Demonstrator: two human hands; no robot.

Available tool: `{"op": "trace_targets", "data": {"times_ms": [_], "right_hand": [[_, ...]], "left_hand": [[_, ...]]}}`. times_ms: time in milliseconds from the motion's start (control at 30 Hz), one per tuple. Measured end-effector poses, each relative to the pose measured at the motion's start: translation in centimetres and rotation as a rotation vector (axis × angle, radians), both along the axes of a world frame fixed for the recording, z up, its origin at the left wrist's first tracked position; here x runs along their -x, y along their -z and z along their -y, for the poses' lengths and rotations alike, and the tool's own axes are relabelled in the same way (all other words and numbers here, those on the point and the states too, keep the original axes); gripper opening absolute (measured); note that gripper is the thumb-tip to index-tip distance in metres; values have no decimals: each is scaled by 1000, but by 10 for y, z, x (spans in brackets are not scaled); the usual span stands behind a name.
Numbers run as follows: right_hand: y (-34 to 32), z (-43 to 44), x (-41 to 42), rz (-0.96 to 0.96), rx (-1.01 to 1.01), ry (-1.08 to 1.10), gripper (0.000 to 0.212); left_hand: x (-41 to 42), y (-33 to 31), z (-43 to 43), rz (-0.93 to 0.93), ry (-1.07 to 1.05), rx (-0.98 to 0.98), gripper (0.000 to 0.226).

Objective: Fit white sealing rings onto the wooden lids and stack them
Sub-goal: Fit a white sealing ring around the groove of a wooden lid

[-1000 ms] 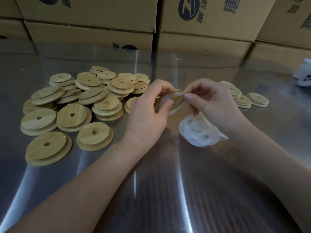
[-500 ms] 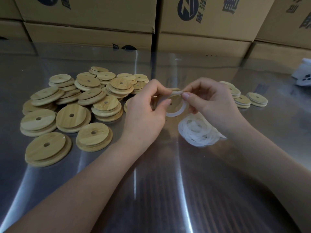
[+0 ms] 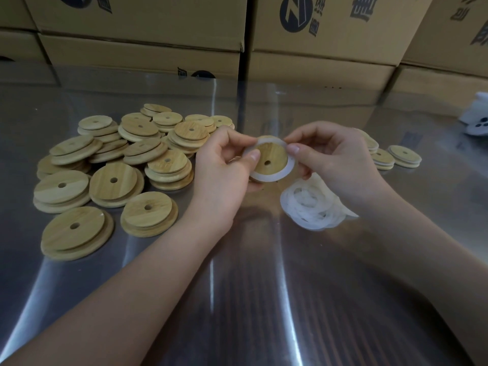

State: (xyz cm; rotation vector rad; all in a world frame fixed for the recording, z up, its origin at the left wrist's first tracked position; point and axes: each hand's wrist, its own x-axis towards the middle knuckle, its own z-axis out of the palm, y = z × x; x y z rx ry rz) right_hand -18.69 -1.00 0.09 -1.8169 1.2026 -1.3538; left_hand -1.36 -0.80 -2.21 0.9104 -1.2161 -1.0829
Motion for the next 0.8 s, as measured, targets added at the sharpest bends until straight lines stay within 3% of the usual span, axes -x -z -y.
{"op": "trace_targets", "data": {"times_ms": [300,633,800], "right_hand": [[-3,1,3,-105,35,-2,20],[2,-1,-1,-69,4,-33,13],[2,-4,-5,-70,63,-49,13]], "left_hand": [[1,-3,-1,-193,87,-158,19],[0,0,2,-82,211,-201,28],[-1,-1,0,-6,210,-113,22]]}}
